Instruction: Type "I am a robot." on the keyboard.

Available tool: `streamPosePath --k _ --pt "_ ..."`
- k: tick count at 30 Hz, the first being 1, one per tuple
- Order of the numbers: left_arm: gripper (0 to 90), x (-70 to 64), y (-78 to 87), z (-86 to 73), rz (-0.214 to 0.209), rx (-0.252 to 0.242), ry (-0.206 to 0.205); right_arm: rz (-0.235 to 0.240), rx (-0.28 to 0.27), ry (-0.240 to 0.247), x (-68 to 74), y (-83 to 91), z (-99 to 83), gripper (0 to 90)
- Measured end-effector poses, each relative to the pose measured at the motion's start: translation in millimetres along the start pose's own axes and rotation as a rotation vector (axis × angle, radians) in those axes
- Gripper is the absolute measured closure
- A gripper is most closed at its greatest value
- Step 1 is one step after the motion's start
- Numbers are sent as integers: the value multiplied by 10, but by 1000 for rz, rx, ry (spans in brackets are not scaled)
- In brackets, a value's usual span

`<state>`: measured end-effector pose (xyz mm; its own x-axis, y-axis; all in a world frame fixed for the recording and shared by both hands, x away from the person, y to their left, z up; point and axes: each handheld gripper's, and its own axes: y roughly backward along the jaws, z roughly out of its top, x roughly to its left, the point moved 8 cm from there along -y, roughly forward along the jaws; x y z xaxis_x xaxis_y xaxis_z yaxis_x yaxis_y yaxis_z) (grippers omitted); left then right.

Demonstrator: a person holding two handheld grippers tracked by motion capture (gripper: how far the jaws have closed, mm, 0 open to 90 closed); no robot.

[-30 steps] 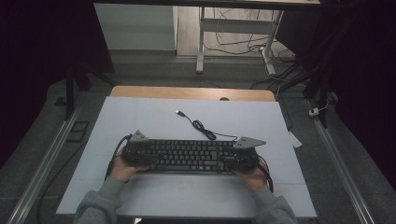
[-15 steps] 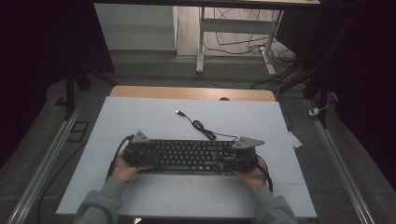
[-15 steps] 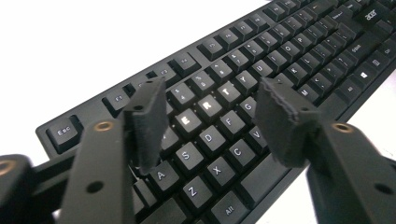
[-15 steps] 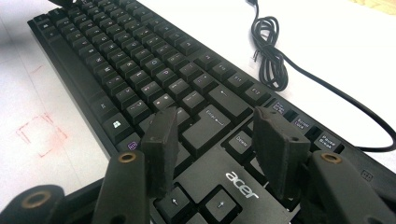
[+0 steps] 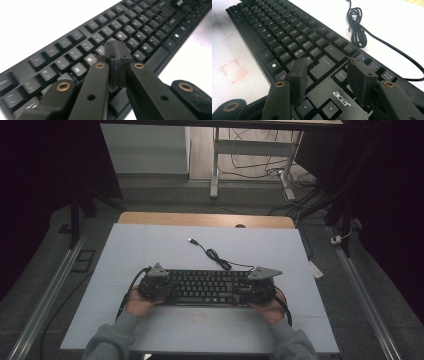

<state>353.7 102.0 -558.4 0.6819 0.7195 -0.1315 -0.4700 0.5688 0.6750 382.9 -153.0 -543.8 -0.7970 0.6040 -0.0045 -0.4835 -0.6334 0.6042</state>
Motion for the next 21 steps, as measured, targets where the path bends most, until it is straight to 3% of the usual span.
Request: streamPosePath --k 21 --pt "886 -147 -188 -18 -17 54 -44 -4 16 5 -11 -18 -19 504"
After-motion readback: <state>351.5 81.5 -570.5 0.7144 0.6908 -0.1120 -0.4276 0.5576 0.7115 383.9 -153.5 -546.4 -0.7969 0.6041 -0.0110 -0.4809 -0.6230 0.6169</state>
